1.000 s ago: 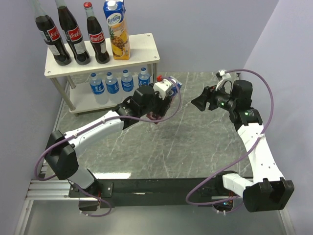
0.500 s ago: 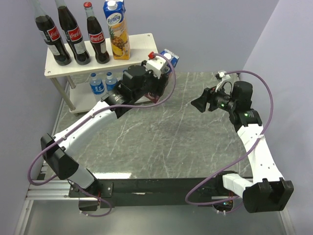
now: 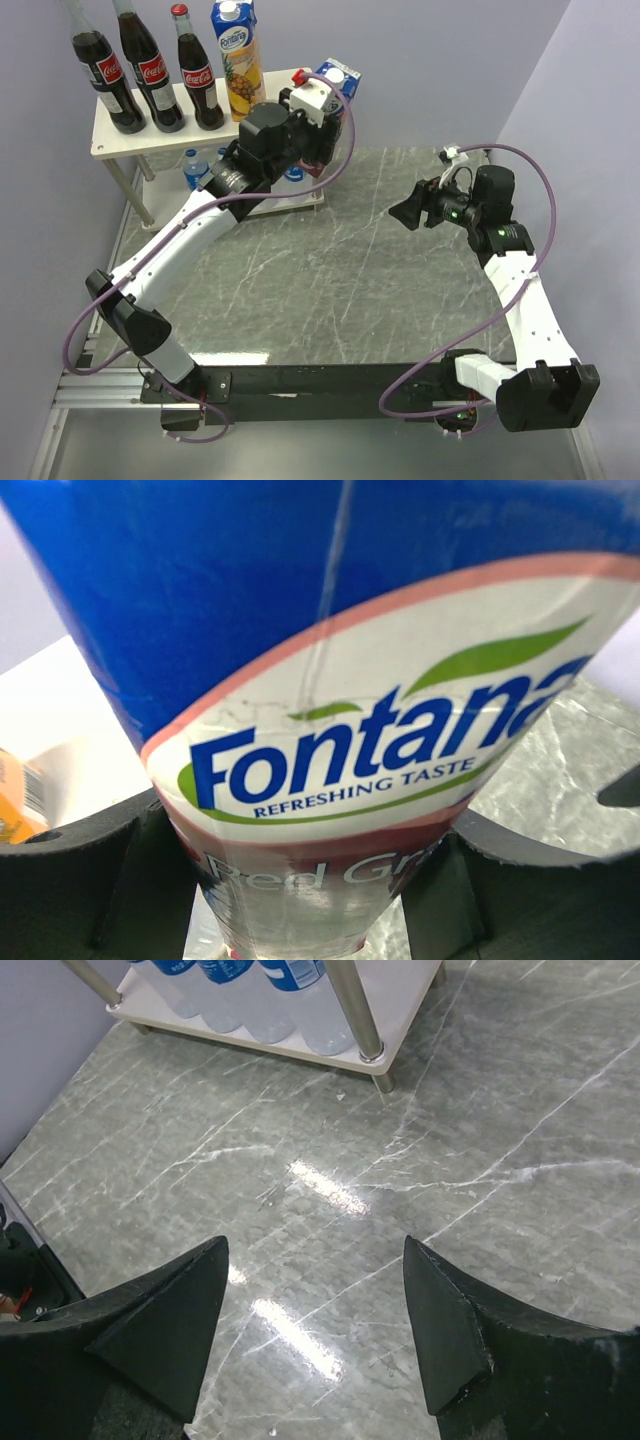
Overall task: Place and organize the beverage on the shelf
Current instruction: Place the drink on the shelf.
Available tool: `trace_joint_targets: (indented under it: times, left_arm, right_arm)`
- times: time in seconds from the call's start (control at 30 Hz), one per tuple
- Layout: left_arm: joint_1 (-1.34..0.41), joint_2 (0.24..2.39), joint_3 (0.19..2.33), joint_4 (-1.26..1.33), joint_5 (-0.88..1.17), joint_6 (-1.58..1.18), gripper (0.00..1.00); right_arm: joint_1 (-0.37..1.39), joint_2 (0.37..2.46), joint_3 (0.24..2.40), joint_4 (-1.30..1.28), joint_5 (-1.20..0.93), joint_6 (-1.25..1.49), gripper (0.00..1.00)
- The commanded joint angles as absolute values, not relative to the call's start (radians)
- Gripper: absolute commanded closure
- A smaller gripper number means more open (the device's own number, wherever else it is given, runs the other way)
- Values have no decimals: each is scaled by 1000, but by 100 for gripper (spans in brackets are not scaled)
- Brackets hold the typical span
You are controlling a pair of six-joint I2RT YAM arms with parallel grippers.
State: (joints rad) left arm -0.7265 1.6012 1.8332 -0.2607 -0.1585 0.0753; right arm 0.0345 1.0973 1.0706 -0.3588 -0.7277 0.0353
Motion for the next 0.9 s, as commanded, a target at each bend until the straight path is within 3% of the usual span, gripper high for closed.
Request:
trace_joint_targets:
  times: [0.0, 0.87]
  left_arm:
    - [-719, 1545, 1982, 69, -186, 109, 66]
    - [-703, 1621, 2157, 143, -241, 178, 66]
  right_arm:
    - [31, 1103, 1055, -321, -753, 26, 23]
    - [44, 1124, 1045, -322, -795, 28, 23]
